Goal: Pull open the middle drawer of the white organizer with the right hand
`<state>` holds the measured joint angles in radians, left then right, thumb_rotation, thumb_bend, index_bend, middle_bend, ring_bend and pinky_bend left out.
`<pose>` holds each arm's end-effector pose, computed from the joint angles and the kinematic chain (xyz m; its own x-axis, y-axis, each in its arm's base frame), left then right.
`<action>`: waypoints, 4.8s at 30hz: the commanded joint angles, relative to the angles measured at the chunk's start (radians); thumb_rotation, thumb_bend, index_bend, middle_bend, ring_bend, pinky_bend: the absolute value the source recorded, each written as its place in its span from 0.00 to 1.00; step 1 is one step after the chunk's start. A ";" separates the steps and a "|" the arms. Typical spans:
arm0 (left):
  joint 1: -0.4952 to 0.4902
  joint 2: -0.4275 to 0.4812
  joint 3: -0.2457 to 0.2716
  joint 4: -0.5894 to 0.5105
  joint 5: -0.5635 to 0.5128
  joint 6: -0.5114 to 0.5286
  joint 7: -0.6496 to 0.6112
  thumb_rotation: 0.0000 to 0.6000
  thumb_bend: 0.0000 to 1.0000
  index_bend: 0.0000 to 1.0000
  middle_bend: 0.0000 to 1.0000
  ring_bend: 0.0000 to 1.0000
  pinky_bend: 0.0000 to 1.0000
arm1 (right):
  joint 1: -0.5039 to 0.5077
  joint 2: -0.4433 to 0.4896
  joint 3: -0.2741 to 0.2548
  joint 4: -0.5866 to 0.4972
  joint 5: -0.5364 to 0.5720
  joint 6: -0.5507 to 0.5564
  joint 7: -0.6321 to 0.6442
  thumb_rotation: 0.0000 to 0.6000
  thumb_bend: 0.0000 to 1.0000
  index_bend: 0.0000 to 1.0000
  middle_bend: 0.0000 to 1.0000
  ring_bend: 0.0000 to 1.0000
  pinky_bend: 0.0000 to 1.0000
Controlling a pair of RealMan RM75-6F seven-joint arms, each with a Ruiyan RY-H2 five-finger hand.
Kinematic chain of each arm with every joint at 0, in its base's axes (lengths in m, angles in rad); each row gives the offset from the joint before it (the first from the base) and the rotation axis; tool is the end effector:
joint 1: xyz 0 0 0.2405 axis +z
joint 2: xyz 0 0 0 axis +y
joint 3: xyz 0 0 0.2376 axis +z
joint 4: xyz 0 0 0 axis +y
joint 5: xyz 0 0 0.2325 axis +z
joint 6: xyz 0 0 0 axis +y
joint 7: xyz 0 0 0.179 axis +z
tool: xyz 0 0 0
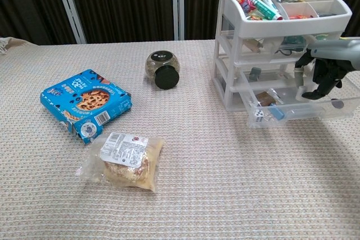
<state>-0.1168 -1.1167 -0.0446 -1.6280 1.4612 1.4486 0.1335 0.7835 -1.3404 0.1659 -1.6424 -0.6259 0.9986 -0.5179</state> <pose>-0.3021 0.2245 0.1250 0.4995 0.0324 0.8657 0.8663 -0.0054 -0.4996 -0.1823 -0.3830 0.0074 0.4214 -0.3541 0.8349 -0.9000 -0.0503 0.4330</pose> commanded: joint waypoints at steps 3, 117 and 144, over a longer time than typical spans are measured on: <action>0.000 0.000 0.000 0.000 0.000 0.000 0.000 1.00 0.32 0.00 0.00 0.00 0.00 | -0.005 0.004 0.004 -0.007 -0.008 0.010 0.010 1.00 0.30 0.58 1.00 1.00 0.63; 0.005 -0.002 0.002 0.005 0.009 0.009 -0.004 1.00 0.32 0.00 0.00 0.00 0.00 | -0.454 0.093 -0.042 0.276 0.025 0.033 0.233 1.00 0.29 0.60 1.00 1.00 0.63; 0.005 -0.003 0.001 0.003 0.008 0.010 -0.001 1.00 0.32 0.00 0.00 0.00 0.00 | -0.472 0.020 0.005 0.399 0.029 0.019 0.222 1.00 0.29 0.60 1.00 1.00 0.63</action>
<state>-0.1116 -1.1193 -0.0433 -1.6244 1.4694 1.4587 0.1325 0.3119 -1.3186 0.1692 -1.2446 -0.5953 1.0160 -0.2975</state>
